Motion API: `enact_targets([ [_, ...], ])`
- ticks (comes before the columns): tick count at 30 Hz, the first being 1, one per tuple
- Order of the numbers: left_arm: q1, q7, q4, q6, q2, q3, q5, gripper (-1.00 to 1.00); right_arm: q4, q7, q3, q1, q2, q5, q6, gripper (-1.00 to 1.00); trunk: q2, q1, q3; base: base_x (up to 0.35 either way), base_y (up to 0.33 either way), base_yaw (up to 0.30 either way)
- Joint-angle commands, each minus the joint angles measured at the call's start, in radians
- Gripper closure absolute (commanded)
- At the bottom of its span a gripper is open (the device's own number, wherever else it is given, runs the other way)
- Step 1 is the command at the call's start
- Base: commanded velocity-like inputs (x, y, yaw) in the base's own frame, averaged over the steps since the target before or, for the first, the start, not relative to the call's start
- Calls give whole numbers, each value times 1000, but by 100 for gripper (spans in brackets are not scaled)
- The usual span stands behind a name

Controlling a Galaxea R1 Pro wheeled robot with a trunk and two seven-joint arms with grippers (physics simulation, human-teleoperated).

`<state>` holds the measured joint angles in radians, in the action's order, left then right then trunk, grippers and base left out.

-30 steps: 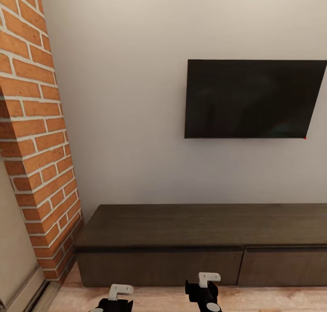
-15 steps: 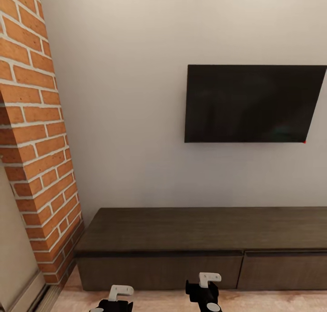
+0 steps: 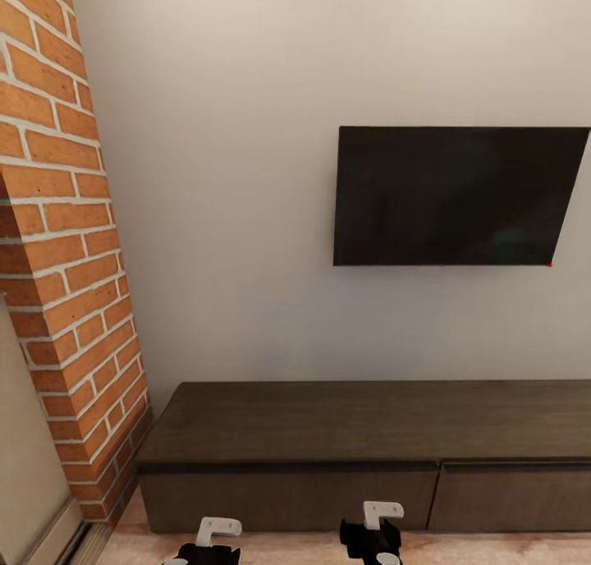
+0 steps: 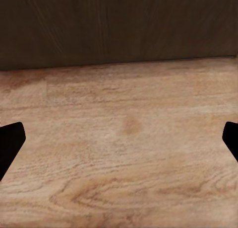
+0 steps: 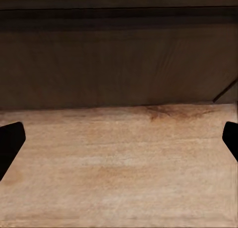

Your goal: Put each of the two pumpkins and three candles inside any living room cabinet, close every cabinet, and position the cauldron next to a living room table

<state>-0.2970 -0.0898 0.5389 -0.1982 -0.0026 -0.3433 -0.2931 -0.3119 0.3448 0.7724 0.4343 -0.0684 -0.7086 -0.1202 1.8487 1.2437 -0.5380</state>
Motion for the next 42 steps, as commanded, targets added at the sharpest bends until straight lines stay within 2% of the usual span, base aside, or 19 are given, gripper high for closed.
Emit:
enact_targets([
  [1,-1,-9,2,-4,1,-7,-11,-100,1,5,9,1,0,-11,8,-100,-7,-4,2,0,0,0],
  [7,-1,-10,1,-4,1,-8,-9,-100,-5,2,11,1,-1,-10,45,-100,-49,-27,21,0,0,0],
  [23,-1,-10,1,-4,1,-8,-8,-100,-10,-1,13,1,-1,-9,50,-100,-161,-88,71,-2,0,0],
  [42,-1,-10,1,-3,1,-8,-9,-100,-10,-1,13,1,0,-9,48,-100,-294,-161,131,-205,0,0],
])
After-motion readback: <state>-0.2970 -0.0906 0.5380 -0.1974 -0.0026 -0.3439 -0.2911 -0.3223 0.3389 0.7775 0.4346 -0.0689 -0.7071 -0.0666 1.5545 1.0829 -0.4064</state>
